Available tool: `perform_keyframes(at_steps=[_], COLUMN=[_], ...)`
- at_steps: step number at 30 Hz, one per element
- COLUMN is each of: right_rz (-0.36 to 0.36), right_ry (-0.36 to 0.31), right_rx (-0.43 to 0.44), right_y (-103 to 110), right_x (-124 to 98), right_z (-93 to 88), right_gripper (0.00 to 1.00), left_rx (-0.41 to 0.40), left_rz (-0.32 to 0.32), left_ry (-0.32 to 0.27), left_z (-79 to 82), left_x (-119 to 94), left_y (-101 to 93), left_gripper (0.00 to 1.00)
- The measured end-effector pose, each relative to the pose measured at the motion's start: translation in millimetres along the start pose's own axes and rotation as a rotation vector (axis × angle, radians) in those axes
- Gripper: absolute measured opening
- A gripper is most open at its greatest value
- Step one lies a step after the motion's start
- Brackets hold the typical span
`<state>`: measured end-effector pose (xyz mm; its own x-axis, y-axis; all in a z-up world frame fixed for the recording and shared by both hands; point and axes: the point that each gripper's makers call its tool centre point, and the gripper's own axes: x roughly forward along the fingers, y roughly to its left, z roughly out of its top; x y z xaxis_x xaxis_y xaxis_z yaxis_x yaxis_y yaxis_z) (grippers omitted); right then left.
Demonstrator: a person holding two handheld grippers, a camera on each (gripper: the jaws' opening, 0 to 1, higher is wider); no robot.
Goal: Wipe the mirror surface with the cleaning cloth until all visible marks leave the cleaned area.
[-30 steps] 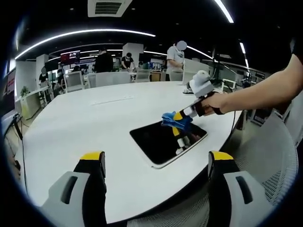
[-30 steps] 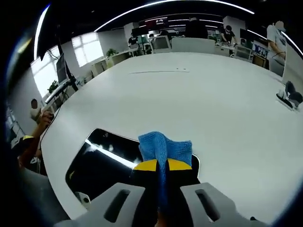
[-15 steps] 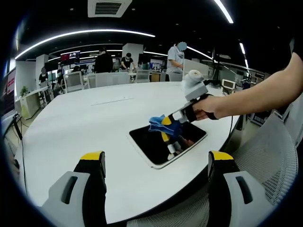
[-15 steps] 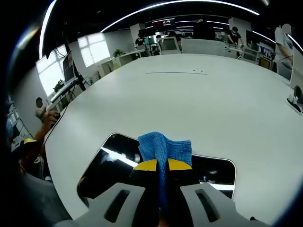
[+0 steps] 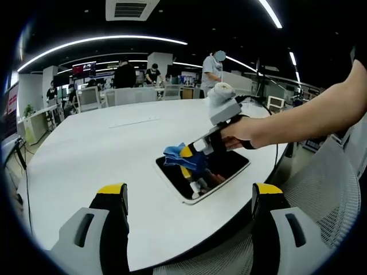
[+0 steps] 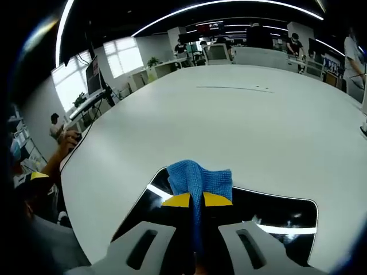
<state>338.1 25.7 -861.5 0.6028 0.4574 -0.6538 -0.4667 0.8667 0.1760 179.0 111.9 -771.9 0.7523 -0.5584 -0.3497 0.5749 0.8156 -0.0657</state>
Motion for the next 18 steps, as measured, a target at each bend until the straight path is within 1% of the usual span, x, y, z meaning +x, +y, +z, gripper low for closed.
perform_keyframes(at_steps=[4,9,15,18], right_rz=[0.012,0.026,0.031,0.034], right_ry=[0.003,0.002,-0.005,-0.001], right_rx=[-0.036,-0.049,-0.053,-0.085], right_y=[13,23,23,24], right_x=[7,12,12,13], right_z=[2.9,5.3,5.7,5.4], right_gripper=[0.0,0.0,0.0,0.0], left_rx=[0.0,0.0,-0.001,0.001], left_rz=[-0.001,0.002,0.007,0.002], left_ry=[0.002,0.008,0.005,0.007], left_z=[-0.5,-1.4,-0.6,-0.9], left_x=[0,1,0,0], left_y=[0.4,1.0,1.3,0.5], left_gripper=[0.87,0.87,0.87,0.87])
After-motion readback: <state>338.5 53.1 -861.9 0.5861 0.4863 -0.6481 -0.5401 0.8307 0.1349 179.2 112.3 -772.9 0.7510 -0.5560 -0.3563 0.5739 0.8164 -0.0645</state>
